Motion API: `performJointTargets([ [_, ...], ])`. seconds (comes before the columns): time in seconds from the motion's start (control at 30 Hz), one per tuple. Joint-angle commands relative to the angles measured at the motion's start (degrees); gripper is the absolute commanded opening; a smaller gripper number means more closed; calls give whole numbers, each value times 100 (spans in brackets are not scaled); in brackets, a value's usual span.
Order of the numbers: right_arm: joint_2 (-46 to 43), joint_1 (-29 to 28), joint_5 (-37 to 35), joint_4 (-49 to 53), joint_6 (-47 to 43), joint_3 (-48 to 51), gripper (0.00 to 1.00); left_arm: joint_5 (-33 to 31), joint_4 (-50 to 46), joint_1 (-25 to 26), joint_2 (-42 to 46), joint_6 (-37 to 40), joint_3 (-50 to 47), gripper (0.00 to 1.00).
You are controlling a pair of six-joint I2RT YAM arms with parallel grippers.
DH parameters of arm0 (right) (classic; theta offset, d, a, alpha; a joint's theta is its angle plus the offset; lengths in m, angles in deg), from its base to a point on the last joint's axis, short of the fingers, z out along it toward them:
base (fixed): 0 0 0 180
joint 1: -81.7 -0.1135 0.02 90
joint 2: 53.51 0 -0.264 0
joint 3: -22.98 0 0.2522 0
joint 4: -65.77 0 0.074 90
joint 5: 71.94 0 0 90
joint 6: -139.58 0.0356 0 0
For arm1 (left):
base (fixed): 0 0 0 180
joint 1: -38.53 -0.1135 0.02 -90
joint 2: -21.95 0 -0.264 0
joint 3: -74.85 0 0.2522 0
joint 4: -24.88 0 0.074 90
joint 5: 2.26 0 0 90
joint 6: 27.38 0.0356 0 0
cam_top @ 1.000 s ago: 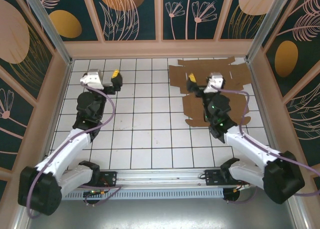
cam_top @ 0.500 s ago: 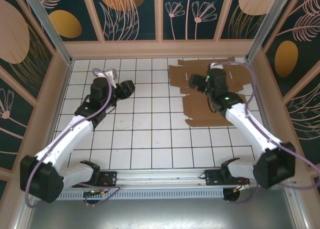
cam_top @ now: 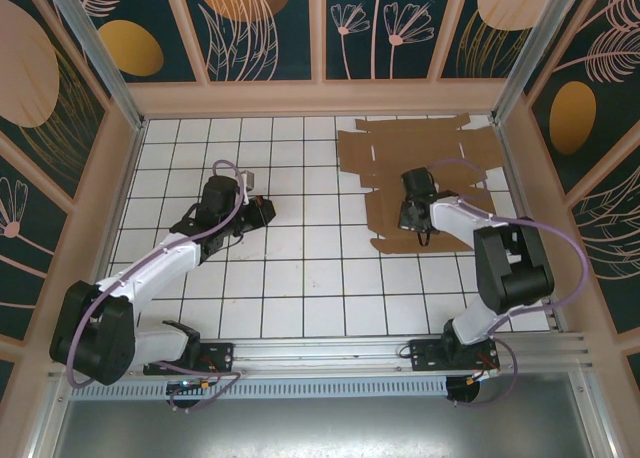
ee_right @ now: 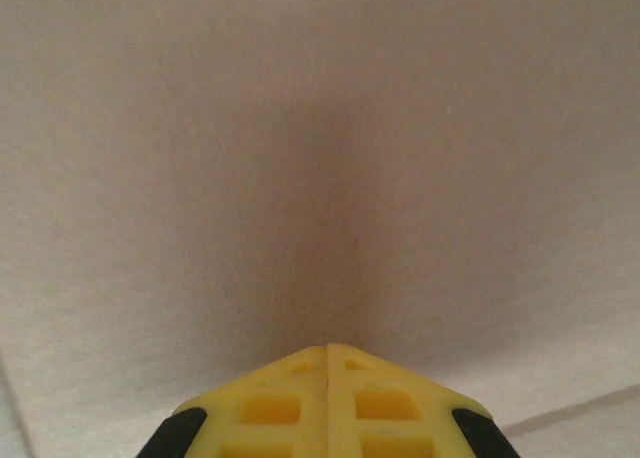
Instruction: Fold the paper box
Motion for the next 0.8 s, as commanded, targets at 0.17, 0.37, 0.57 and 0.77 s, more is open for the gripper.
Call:
performJointTargets([
  [0.17,437,-955,776,99,465,-136,0,1,-379,9,-40,-21,502,0],
  [0.37,1370,-2100,2291,-571,1093,-1271,4,327,-249,20,-467,-164,704,0],
  [0.57,1058,-2033,3396,-1506,1412,-1653,13,354,-386,235,-1066,-11,1234,0],
  [0.77,291,-1228,2512,-541,609,-1606,41,232,-385,895,-1903,4,1787,0],
])
